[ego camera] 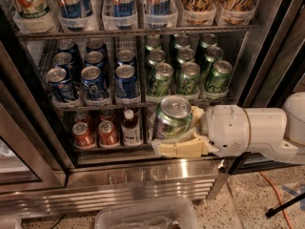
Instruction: Pick green can from middle shelf of fridge
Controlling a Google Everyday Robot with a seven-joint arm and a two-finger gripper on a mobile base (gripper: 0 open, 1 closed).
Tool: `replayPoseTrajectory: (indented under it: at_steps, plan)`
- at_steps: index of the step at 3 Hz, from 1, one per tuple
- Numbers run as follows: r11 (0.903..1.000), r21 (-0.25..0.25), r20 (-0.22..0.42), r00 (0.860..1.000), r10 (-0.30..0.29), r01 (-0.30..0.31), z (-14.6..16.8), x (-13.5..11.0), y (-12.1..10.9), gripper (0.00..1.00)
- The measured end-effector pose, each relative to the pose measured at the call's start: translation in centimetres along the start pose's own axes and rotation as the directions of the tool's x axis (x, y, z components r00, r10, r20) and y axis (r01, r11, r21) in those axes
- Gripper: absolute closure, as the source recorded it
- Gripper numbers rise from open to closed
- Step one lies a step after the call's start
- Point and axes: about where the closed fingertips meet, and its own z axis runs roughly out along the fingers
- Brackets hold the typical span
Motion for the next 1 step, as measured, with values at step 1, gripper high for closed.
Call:
replayPoseTrajectory:
  at_steps: [1]
  plan:
    - [1.0, 0.0, 0.0, 1.0, 0.0, 0.0, 0.0, 0.0, 0.0, 1.0]
